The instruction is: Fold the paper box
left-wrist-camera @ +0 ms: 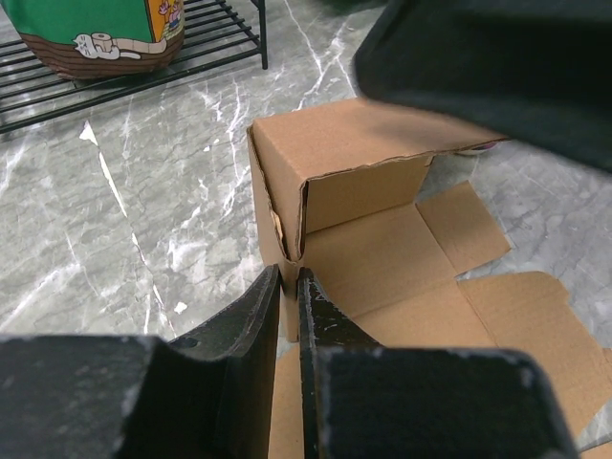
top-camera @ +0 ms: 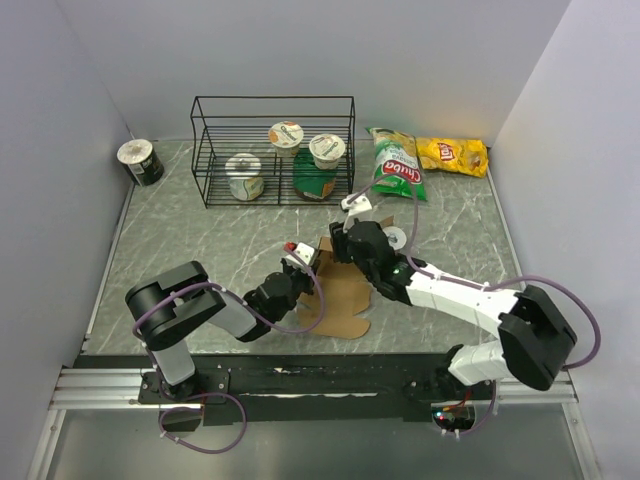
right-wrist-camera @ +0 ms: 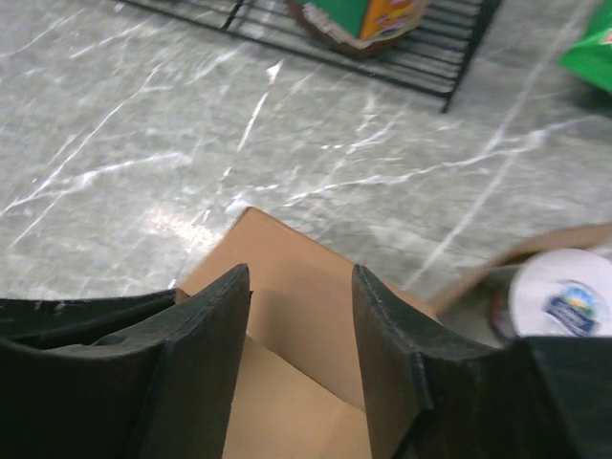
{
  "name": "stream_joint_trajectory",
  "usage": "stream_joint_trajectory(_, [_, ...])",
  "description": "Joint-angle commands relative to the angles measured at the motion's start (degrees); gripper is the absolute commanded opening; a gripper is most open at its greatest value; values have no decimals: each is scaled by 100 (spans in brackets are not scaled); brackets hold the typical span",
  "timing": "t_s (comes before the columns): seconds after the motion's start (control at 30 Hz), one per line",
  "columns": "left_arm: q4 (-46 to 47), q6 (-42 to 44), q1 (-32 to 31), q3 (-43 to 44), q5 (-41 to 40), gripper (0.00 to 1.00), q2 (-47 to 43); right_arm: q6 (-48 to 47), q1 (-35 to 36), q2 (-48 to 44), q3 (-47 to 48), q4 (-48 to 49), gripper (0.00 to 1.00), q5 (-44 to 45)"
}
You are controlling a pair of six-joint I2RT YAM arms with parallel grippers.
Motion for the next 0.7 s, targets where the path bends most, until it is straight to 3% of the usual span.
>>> stream_joint_trajectory(0.0, [109,-76,-85,78,-75,17,-21,159,-65,310,402,419,51,-205])
stream_joint_trajectory(0.27, [48,-76,-86,105,-84,17,-39,53,-56,514,280,594,46,-758])
stream_joint_trajectory(0.67, [-22,-111,-94,184,-154,20,40,-8,14,821,51,261,43,-628])
